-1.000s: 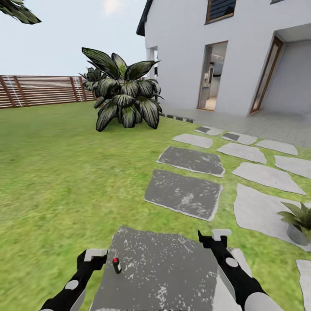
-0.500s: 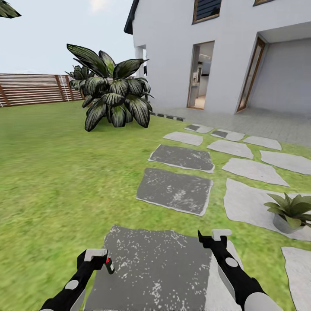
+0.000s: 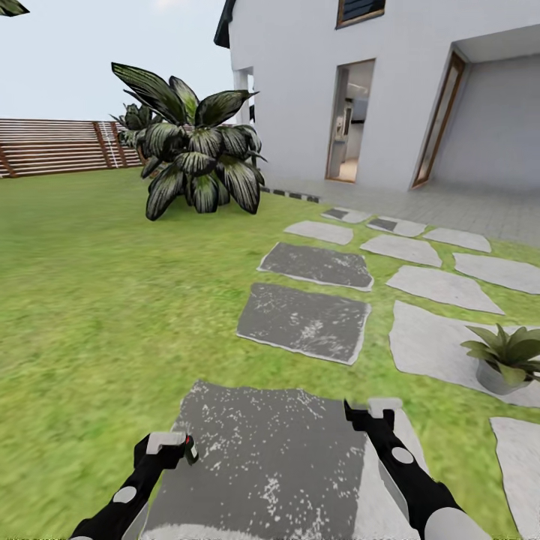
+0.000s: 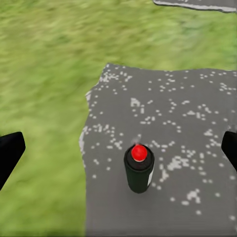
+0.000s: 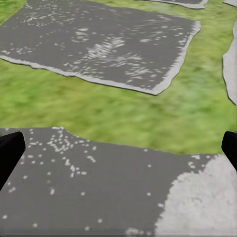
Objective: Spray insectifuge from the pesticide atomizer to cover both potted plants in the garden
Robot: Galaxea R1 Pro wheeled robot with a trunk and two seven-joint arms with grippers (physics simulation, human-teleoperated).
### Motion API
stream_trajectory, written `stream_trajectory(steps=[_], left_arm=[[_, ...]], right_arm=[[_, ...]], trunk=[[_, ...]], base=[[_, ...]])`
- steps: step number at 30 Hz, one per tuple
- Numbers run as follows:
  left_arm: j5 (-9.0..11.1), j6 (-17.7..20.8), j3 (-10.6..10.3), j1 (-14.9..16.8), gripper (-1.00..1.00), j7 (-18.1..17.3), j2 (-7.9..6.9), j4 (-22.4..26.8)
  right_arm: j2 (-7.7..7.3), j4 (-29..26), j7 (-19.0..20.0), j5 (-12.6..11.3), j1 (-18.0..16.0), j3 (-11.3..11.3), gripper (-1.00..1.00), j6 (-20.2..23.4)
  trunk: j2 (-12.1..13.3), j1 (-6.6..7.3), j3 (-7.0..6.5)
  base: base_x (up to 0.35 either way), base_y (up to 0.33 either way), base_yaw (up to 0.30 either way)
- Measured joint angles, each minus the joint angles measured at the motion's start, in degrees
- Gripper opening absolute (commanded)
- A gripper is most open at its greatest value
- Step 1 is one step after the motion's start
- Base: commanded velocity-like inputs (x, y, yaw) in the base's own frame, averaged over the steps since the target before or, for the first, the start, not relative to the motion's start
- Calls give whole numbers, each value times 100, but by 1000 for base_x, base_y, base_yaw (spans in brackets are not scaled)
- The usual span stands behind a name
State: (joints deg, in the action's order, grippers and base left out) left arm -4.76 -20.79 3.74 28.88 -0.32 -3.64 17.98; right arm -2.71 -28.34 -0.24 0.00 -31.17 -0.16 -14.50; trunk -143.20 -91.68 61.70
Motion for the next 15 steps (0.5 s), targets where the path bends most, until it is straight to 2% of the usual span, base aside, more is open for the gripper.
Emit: stream_trajectory(steps=[15], left_arm=[[6,-8,0,0,100,0,-9,-5]], right_arm=[[1,0,0,0,0,0,100,-3]], trunk=[[-21,-39,470]], base=[[0,0,0]])
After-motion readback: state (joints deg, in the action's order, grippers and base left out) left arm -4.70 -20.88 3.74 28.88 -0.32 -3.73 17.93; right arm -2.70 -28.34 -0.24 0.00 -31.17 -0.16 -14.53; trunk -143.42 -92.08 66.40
